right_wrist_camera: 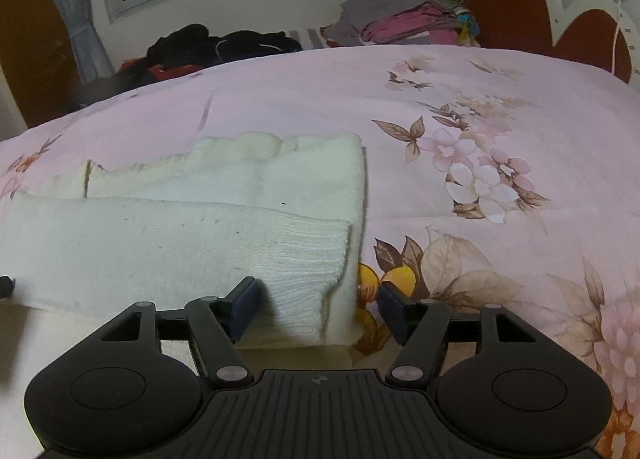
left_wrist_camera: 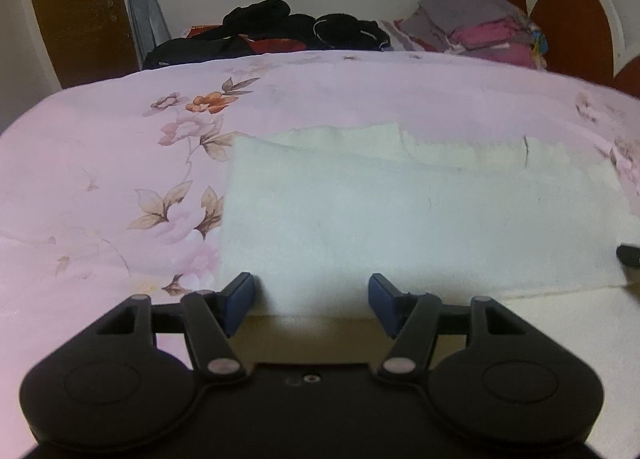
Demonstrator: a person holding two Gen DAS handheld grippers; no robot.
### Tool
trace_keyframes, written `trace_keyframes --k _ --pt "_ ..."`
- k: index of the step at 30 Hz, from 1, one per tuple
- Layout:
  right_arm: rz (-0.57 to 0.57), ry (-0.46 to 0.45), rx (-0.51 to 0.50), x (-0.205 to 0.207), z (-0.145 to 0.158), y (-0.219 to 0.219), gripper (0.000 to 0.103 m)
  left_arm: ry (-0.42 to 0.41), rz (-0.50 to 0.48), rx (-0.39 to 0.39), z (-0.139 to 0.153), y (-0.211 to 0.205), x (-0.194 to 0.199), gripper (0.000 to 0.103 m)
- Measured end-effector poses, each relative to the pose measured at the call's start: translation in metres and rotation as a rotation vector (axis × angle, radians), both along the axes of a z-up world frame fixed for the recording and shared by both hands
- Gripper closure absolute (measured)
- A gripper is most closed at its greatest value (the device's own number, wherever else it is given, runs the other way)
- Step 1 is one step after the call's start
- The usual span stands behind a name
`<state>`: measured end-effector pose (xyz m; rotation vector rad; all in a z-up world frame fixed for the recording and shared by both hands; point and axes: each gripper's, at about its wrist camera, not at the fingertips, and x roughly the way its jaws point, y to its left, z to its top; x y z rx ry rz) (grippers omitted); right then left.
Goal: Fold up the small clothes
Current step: 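Grasp the sweater hem with both grippers and lift it toward the collar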
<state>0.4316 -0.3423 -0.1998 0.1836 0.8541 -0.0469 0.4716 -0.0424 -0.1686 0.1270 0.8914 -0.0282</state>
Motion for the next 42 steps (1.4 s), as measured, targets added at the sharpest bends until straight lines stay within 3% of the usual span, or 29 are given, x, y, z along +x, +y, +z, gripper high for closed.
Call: trace_keyframes --k 4,9,22,34,42 --pt "0.042 0.02 -0.011 0.004 0.006 -0.003 0.038 0.009 0.012 0.023 0.008 -0.005 -0.012 0.041" --pt "0.079 -0.021 0.039 -0.018 0.024 -0.002 0.038 -0.009 0.013 0.01 0.024 -0.003 -0.042 0.04" --pt "0.159 -0.108 0.041 -0.153 0.068 0.022 0.038 -0.053 -0.07 -0.06 0.057 0.033 -0.145 0.035" --pt "0.124 0.015 0.025 -0.291 0.049 0.039 0.038 0.001 -0.051 -0.105 0.047 0.113 -0.253 0.037" --pt "0.057 0.086 0.036 -0.335 0.03 0.037 0.038 0.102 -0.011 -0.235 0.024 0.138 -0.295 0.041"
